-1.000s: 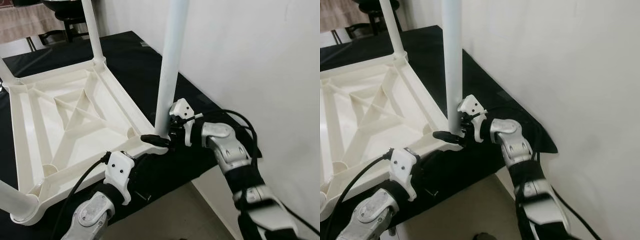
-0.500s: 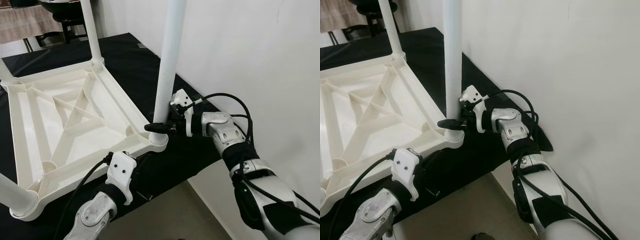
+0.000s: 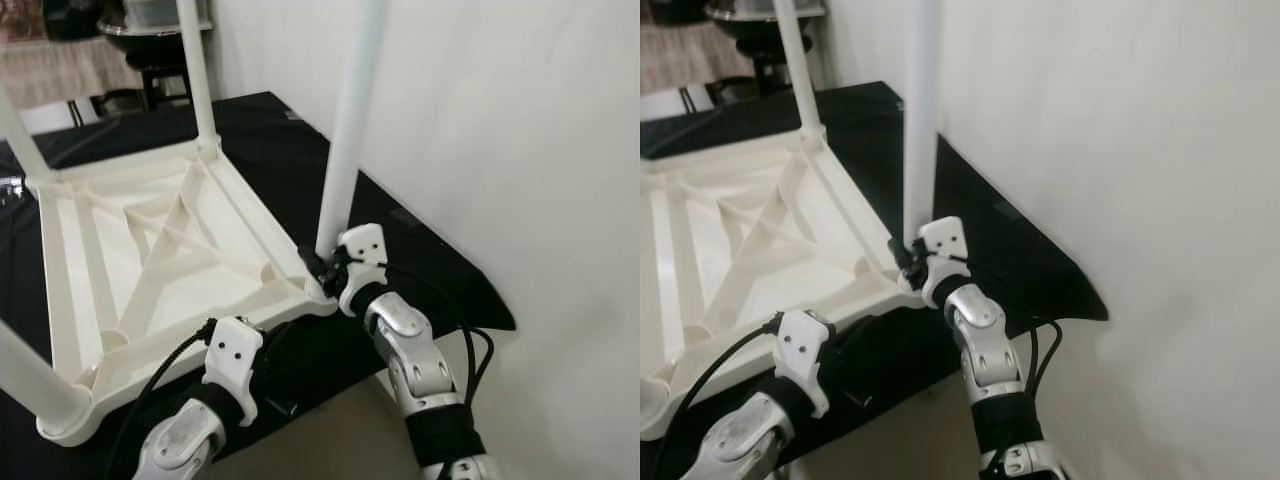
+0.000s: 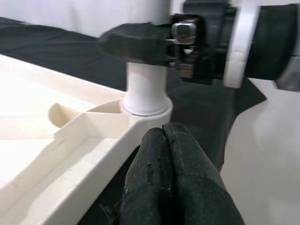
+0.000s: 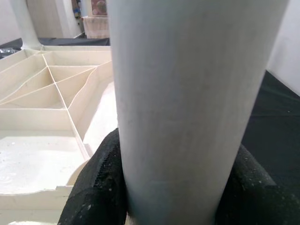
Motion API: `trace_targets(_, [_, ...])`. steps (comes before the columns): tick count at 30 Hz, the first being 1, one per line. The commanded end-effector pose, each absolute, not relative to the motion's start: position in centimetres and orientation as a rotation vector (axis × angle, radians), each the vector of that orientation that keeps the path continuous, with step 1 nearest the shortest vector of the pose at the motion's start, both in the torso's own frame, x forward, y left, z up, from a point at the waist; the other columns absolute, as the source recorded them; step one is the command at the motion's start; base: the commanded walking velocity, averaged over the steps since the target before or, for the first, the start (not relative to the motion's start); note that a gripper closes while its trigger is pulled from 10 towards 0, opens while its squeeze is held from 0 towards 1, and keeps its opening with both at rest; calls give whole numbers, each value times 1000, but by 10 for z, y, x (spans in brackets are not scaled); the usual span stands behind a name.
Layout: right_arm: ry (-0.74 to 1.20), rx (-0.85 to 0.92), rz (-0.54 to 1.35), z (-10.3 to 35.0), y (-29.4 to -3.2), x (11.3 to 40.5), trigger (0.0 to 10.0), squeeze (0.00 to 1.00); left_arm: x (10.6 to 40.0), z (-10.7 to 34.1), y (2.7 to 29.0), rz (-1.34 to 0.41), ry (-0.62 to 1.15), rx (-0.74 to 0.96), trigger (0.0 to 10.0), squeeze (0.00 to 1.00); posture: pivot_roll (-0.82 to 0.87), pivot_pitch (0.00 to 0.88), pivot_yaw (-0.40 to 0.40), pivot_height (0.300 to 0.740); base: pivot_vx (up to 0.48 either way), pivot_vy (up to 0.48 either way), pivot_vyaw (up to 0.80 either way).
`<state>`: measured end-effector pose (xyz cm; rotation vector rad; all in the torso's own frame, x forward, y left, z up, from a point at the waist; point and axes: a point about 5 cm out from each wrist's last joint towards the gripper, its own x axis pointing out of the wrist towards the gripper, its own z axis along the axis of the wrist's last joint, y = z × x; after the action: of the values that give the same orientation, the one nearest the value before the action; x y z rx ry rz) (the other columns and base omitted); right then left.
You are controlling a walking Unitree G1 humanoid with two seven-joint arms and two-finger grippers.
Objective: Building children table
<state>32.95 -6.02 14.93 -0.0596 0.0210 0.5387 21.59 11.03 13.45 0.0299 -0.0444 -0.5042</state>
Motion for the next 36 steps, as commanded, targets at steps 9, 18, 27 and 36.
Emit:
trace_targets(9, [123,-22,621,128,-52,335,10000,1000,223,129,117,-436,-23,69,10000,0,26,78,-51,740,0,0,0])
trace_targets(18, [74,-45,545,151,-88,331,10000,1000,228,125,143,-232,13,98,10000,0,38,88,-38,740,0,0,0])
trace_targets(27, [131,-86,545,134,-128,317,10000,0,207,118,174,-58,66,94,10000,0,51,121,-21,740,0,0,0])
trace_targets(36, [158,-76,544,132,-126,313,10000,0,193,113,195,71,116,108,10000,0,74,136,-23,740,0,0,0])
